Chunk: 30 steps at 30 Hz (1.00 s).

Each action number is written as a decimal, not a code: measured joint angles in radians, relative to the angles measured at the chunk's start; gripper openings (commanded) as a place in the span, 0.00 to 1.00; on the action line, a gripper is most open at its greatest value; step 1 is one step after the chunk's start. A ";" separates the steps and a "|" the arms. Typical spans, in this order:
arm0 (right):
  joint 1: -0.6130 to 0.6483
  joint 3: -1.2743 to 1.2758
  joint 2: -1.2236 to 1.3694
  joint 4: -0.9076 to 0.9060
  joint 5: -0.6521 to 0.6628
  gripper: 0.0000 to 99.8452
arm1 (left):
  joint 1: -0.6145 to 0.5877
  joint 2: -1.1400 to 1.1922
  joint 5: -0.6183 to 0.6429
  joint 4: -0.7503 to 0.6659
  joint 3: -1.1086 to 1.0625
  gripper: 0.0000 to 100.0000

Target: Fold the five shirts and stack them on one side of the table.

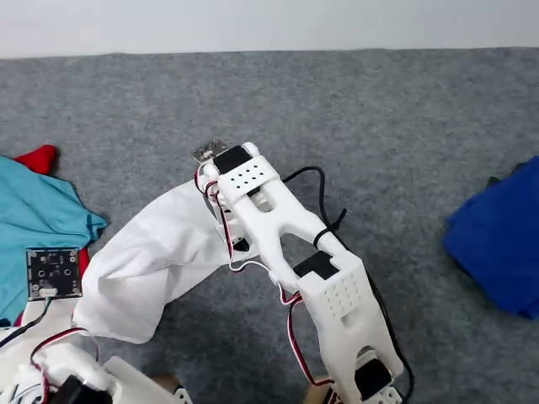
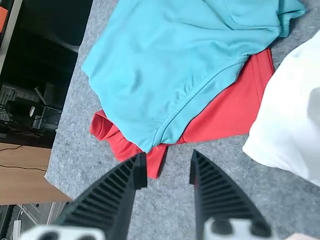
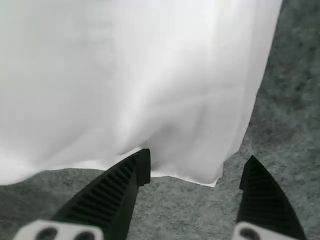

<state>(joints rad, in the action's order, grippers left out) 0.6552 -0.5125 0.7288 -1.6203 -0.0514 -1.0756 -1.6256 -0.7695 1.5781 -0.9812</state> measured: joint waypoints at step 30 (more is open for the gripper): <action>-0.163 0.000 -0.296 -0.063 0.092 0.01 | 0.072 0.000 0.032 0.000 -0.029 0.15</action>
<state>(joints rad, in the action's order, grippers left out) 0.4925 -0.5125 0.4327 -1.6832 0.0407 -1.0035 -1.6256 -0.7373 1.5781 -1.0104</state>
